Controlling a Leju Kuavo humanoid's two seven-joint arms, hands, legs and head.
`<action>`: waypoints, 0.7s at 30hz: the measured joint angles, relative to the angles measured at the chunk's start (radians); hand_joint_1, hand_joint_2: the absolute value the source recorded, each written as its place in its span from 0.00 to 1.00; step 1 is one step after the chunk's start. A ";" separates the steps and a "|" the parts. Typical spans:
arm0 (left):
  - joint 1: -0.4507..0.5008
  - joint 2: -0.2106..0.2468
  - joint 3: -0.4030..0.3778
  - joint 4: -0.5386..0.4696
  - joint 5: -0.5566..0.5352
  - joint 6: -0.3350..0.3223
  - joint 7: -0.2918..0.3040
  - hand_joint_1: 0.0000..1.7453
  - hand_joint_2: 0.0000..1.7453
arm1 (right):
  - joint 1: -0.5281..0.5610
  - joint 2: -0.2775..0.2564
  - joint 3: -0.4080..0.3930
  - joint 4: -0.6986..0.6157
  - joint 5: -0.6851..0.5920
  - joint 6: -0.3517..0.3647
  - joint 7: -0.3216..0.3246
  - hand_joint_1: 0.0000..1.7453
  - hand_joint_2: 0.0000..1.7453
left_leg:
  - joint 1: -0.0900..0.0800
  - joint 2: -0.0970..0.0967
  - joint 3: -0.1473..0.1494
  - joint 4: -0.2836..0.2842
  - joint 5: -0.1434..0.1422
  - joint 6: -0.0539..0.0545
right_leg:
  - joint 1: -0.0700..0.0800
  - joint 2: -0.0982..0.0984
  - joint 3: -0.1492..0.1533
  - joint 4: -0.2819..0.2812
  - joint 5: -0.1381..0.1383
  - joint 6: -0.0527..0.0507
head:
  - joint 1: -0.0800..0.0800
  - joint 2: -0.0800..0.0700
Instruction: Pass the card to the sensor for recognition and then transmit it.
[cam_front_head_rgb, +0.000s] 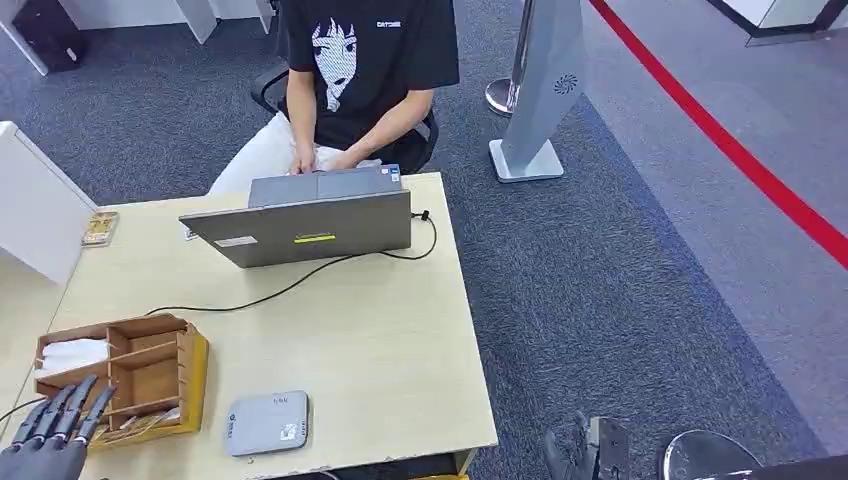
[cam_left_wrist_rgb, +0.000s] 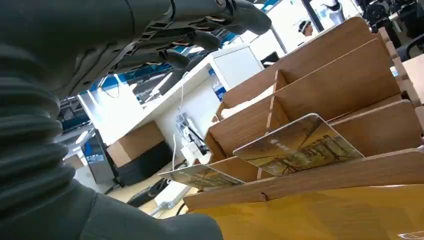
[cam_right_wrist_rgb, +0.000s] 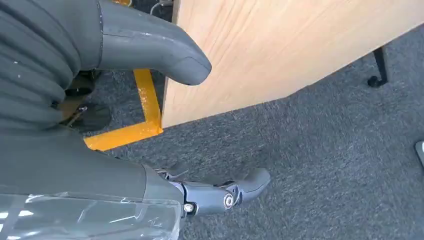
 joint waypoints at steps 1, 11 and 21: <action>-0.005 0.000 0.000 0.004 0.000 0.000 0.000 0.00 1.00 | -0.001 -0.001 0.002 0.002 0.000 0.000 0.000 0.00 1.00 | 0.000 0.000 0.000 0.000 0.000 0.000 | 0.000 0.000 0.000 0.000 0.000 0.000 | 0.000 0.000; -0.052 -0.037 0.010 0.018 -0.016 0.003 -0.024 0.00 1.00 | -0.004 -0.007 0.012 0.011 -0.006 -0.008 -0.001 0.00 1.00 | 0.000 0.000 0.000 0.000 0.000 0.000 | 0.000 0.000 0.000 0.000 0.000 0.000 | 0.000 0.000; -0.120 -0.173 0.056 0.055 -0.032 -0.012 -0.115 0.00 1.00 | -0.004 -0.016 0.030 0.012 -0.015 -0.016 0.008 0.00 1.00 | 0.000 0.000 0.000 0.000 0.000 0.000 | 0.000 0.000 0.000 0.000 0.000 0.000 | 0.000 0.000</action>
